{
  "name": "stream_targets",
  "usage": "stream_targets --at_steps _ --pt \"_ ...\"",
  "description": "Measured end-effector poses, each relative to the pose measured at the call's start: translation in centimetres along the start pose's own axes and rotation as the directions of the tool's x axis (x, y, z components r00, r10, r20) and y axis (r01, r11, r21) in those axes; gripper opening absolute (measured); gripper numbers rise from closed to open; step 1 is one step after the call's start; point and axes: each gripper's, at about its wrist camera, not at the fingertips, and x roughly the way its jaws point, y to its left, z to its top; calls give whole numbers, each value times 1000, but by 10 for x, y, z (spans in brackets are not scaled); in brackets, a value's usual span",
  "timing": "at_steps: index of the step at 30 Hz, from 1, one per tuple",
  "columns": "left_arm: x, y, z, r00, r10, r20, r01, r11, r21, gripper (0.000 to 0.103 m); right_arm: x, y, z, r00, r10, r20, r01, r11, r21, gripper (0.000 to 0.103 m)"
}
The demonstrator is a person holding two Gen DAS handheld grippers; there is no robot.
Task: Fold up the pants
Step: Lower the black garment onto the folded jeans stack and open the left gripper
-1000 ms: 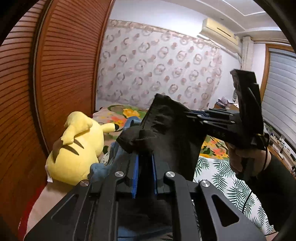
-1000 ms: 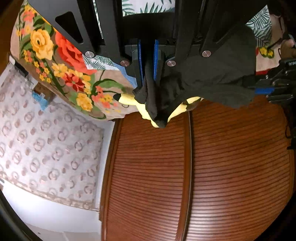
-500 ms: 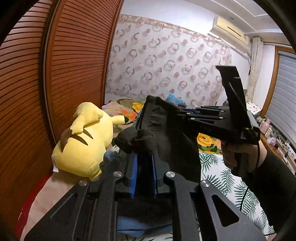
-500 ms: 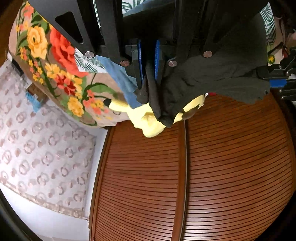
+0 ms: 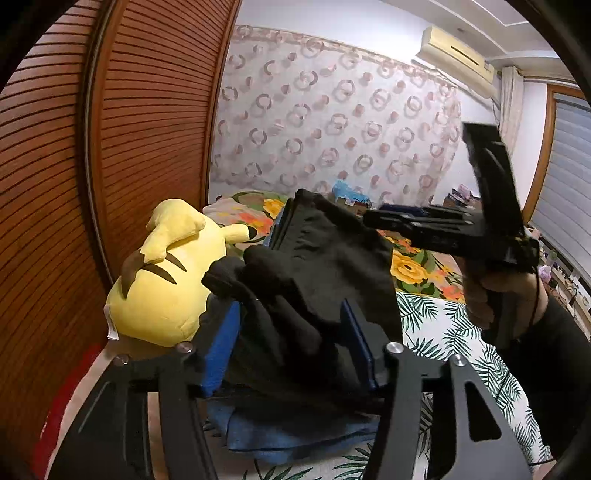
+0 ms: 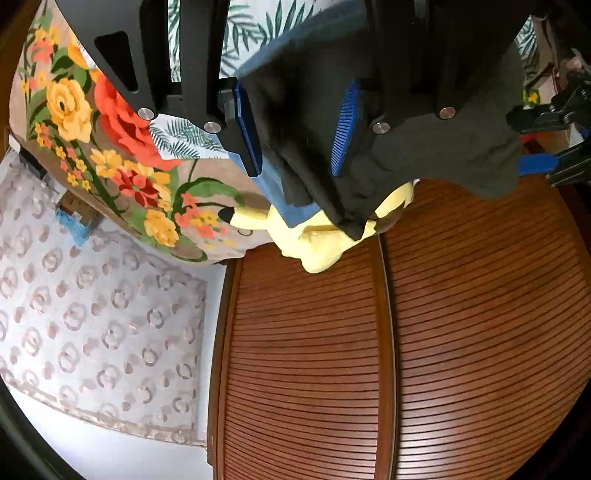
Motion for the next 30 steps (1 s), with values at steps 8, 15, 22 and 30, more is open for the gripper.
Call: stream_targets --at_steps 8,15,22,30 --pt "12 0 -15 996 59 -69 -57 998 24 58 2 -11 -24 999 -8 -38 10 998 56 40" --pt "12 4 -28 992 70 -103 -69 998 9 58 23 -26 -24 994 -72 -81 83 985 149 40" --pt "-2 -5 -30 994 70 -80 -67 997 41 58 -6 -3 -28 996 -80 -50 87 984 154 40" --pt "-24 -24 -38 996 66 -65 -61 995 85 65 -61 32 -53 995 -102 -7 101 978 181 40"
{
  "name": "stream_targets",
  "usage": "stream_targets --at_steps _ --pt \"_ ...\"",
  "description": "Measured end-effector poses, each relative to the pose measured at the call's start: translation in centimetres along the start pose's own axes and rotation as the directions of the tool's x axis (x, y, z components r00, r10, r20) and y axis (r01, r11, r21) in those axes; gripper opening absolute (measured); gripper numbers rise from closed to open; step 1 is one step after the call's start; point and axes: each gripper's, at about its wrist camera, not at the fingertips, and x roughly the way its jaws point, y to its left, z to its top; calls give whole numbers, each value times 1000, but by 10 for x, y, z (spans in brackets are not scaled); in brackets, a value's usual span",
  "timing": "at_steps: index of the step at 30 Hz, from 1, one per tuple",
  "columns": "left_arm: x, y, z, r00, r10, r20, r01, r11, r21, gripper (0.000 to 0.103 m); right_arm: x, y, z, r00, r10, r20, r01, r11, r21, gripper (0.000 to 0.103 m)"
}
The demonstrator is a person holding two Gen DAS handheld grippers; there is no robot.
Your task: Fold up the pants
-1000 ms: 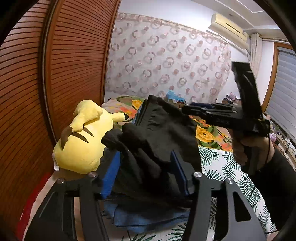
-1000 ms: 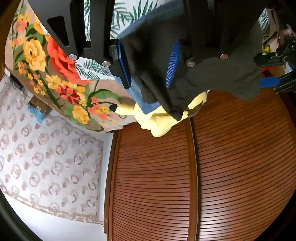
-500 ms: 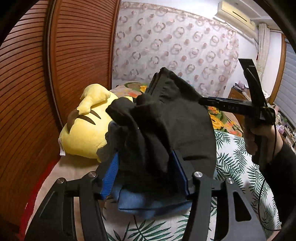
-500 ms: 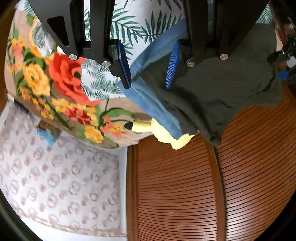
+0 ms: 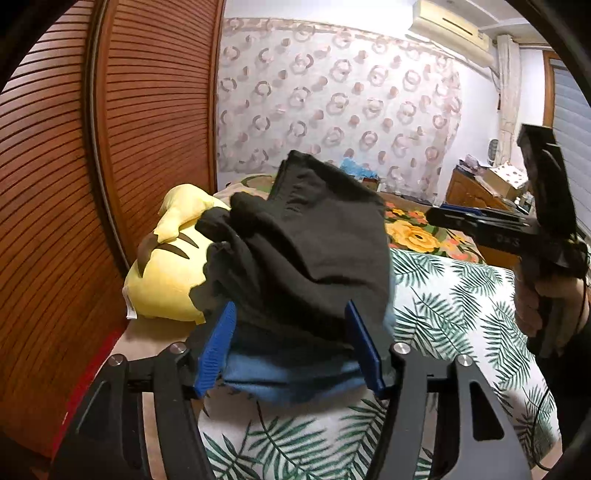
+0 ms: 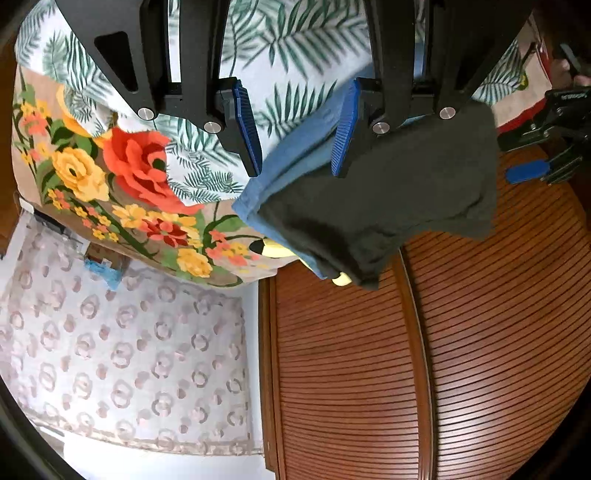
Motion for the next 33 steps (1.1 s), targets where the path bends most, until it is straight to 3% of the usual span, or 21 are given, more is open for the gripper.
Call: stream_targets --at_steps 2,4,12,14,21,33 --pt "-5 -4 -3 1000 -8 2 8 1000 11 67 -13 6 -10 1000 -7 8 7 1000 4 40" --pt "-9 -9 -7 1000 -19 6 19 1000 21 77 -28 11 -21 1000 -15 14 15 1000 9 40" --pt "-19 -33 -20 998 -62 -8 62 995 75 79 -82 27 -60 998 -54 28 53 998 39 41" --pt "-22 -37 -23 997 -76 -2 76 994 79 88 -94 30 -69 997 -68 31 66 997 50 41" --pt "-32 -61 -35 992 -126 -9 126 985 120 91 -126 39 -96 993 -110 43 106 989 99 43" --pt "-42 -114 -59 984 -172 -54 179 962 204 91 -188 64 -142 973 -224 52 211 960 185 69"
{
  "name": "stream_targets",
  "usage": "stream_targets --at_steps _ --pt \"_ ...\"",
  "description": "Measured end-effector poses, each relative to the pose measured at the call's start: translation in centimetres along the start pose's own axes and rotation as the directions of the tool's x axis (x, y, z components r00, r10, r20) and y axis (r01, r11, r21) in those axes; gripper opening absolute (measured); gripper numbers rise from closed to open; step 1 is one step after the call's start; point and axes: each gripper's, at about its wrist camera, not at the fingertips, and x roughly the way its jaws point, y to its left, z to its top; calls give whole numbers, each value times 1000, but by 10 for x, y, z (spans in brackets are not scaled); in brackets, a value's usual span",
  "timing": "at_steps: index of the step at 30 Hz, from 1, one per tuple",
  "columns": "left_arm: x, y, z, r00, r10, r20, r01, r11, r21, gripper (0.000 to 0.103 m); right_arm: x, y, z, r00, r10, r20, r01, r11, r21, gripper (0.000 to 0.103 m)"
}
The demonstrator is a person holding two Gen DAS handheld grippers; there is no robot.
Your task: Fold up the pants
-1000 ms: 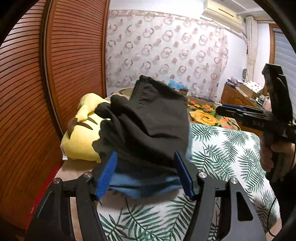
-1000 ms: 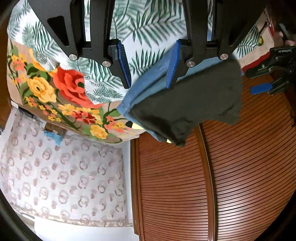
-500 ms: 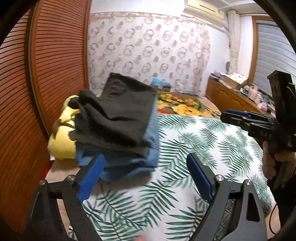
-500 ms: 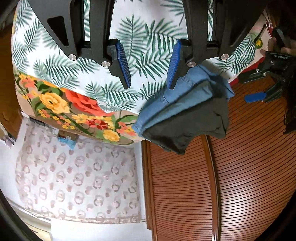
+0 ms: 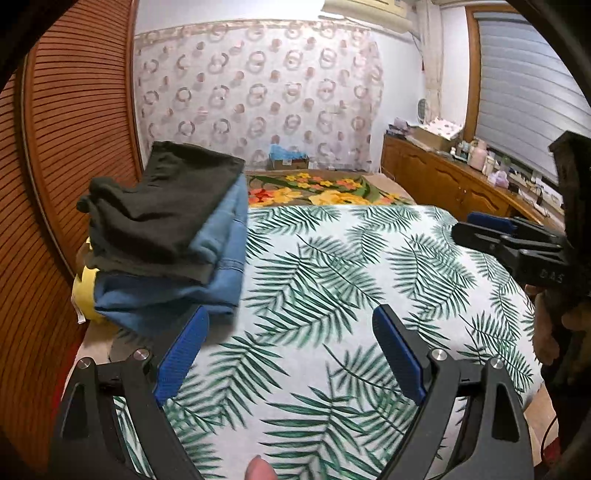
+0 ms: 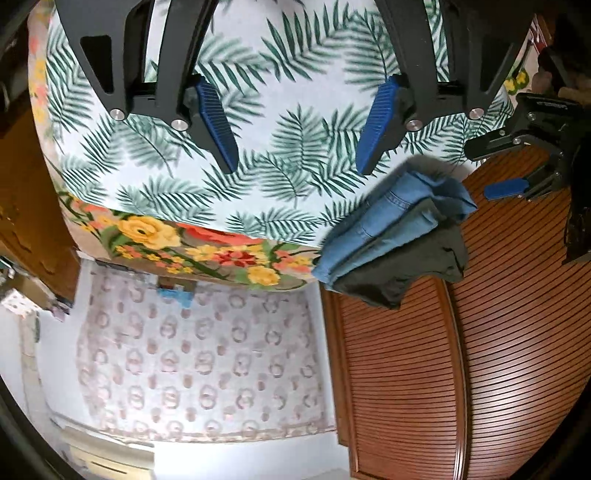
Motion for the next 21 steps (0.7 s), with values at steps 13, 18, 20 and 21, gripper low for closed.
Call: stream_targets --at_steps 13,18,20,21 --pt "-9 -51 -3 998 -58 -4 58 997 59 91 -66 9 -37 990 -143 -2 143 984 103 71" --pt "-11 -57 -1 999 -53 -6 54 997 51 91 -76 11 -36 983 -183 -10 183 973 138 71" --pt "-13 -58 -1 999 -50 -1 50 998 46 91 -81 14 -36 982 -189 -10 188 972 143 71" --pt "-14 -58 -1 999 -49 0 48 998 41 91 -83 14 -36 980 -198 -10 198 970 143 72"
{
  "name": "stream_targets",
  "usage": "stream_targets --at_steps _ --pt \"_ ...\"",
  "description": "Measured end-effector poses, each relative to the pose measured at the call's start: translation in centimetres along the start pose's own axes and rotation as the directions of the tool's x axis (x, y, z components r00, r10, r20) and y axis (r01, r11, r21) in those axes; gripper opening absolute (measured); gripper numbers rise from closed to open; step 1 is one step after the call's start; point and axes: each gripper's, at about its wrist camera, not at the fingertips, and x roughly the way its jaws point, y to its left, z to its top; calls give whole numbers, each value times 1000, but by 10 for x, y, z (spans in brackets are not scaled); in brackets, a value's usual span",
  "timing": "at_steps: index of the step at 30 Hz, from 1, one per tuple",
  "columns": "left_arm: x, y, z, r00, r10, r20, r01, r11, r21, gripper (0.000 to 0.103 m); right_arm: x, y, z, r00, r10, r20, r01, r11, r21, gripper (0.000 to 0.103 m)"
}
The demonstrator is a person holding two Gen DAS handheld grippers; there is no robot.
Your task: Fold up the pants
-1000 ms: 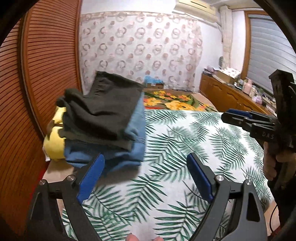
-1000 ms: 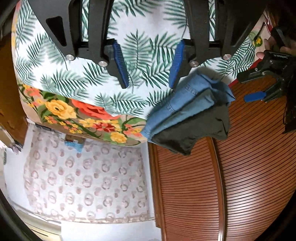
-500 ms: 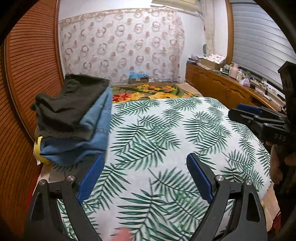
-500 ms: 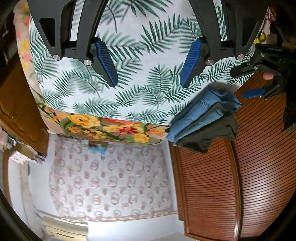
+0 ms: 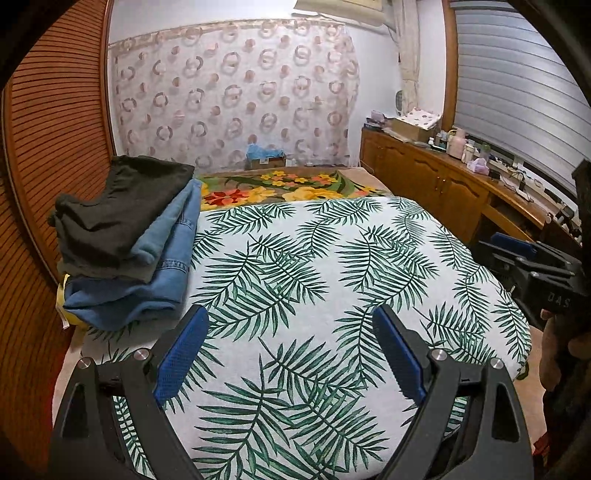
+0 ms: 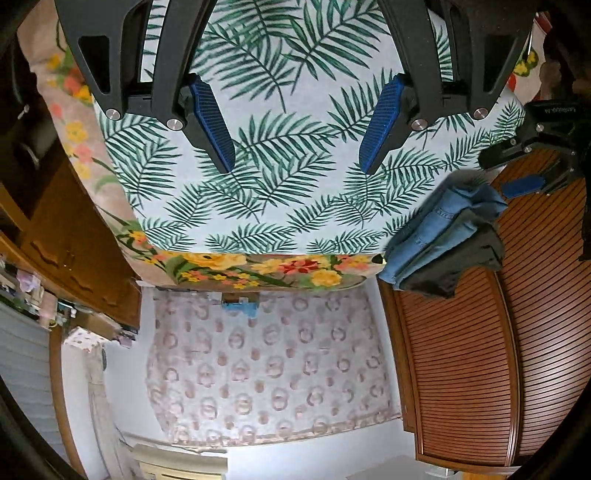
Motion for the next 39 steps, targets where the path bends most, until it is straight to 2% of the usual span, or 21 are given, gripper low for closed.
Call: stream_targets --at_steps 4,15,29,39 --pt "-5 0 0 1000 7 7 -6 1000 -12 91 -9 0 0 999 -31 7 31 999 11 81" --pt "-30 -6 18 997 10 78 -10 1000 7 91 -24 12 3 996 -55 68 55 998 2 94" --pt "-56 2 31 989 29 143 -28 1000 -11 91 -44 20 -13 984 -65 165 67 998 -9 95" --pt "-61 5 29 987 40 156 -39 999 -11 91 -38 18 -19 983 -63 172 67 998 -14 95"
